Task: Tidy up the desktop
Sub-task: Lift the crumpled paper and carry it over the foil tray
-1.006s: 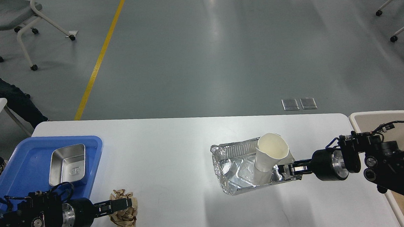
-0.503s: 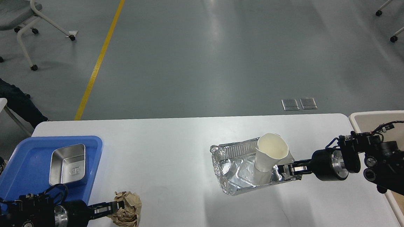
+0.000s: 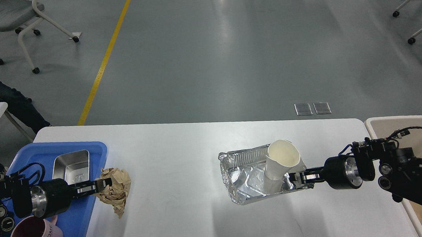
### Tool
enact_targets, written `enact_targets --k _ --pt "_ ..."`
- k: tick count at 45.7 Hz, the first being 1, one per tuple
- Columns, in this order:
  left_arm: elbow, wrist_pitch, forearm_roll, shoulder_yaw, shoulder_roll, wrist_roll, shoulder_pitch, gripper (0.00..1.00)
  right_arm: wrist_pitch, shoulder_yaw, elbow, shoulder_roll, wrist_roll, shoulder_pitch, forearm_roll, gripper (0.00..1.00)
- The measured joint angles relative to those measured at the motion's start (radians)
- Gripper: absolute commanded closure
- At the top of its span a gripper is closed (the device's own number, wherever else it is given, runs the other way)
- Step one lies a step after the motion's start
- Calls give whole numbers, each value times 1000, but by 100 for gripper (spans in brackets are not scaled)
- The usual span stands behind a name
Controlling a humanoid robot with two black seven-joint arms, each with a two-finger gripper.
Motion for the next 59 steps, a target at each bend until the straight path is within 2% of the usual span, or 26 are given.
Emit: enact_targets --k 7,14,23,32,39,45,59 --pt "-94 -7 -6 -1 86 6 -44 97 1 0 1 0 0 1 0 100" --pt "-190 -40 -7 -2 207 32 -115 96 1 1 3 0 0 3 0 100" --pt "-204 -138 -7 -14 308 39 -217 95 1 1 2 0 0 3 0 100" --pt "-205 -203 -7 -89 331 40 -285 95 1 1 2 0 0 3 0 100" --pt "-206 -210 -14 -127 299 42 -297 95 1 1 3 -7 0 3 0 100" --pt "-200 -199 -16 -133 207 47 -306 95 1 2 5 -5 0 3 0 100" --pt "-99 -153 -24 -138 -139 64 -303 95 1 1 5 -5 0 7 0 100"
